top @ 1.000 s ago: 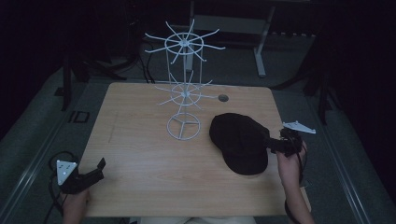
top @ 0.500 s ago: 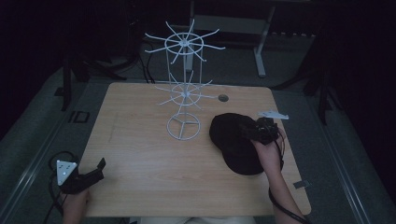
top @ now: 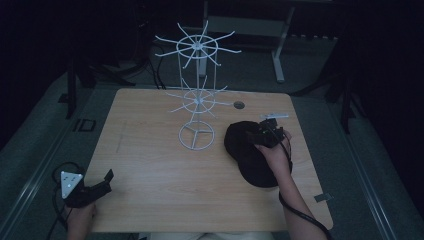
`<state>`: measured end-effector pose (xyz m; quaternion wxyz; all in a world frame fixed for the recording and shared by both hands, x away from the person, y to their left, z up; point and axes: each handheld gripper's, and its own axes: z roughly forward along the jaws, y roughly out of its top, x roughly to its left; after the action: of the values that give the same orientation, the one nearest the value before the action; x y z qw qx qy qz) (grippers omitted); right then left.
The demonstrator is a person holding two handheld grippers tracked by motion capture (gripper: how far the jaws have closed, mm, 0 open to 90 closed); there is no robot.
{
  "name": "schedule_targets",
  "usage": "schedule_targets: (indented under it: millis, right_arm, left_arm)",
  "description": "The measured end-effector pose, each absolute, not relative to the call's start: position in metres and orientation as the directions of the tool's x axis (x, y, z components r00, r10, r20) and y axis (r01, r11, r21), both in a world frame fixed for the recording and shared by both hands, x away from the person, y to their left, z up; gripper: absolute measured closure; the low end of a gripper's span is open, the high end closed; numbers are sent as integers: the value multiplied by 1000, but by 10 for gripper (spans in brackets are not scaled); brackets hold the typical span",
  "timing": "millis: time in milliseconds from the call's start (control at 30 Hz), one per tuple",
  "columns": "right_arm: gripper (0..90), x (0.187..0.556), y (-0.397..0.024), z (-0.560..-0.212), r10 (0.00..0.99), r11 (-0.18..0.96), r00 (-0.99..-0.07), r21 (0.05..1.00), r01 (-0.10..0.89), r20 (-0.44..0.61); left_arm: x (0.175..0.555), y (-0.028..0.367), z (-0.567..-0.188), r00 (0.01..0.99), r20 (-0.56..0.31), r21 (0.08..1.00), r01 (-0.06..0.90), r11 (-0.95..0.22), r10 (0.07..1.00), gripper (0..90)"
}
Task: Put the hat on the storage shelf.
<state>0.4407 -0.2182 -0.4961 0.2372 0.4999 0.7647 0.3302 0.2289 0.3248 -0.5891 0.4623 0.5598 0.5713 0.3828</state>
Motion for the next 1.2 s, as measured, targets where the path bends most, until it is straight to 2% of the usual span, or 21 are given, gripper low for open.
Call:
schedule_targets:
  millis: [67, 167, 200, 267, 300, 400, 567, 1200]
  right_arm:
    - [170, 445, -216, -499, 922, 289, -385, 726, 623, -37]
    - [255, 448, -214, -504, 919, 309, -391, 702, 641, -48]
    - [359, 448, -214, -505, 918, 320, -393, 694, 645, -58]
    - [499, 447, -212, -506, 911, 347, -403, 684, 641, -85]
    - [605, 447, -212, -506, 906, 351, -417, 689, 634, -78]
    - [787, 444, -213, -506, 904, 348, -422, 697, 626, -73]
    - [835, 437, -214, -505, 902, 352, -420, 727, 590, -96]
    - [843, 408, -228, -475, 902, 280, -430, 826, 490, -51]
  left_arm:
    - [229, 325, -589, 55, -99, 955, 286, 80, 994, 15]
    - [229, 325, -589, 55, -99, 955, 286, 79, 994, 15]
    - [229, 325, -589, 55, -98, 955, 286, 78, 994, 15]
    - [229, 325, -589, 55, -98, 955, 287, 78, 994, 15]
    - [229, 325, -589, 54, -98, 955, 288, 79, 994, 15]
    - [229, 325, -589, 55, -98, 954, 290, 78, 994, 14]
    - [229, 325, -589, 54, -99, 954, 289, 79, 994, 15]
    - [229, 325, -589, 53, -98, 954, 288, 79, 994, 14]
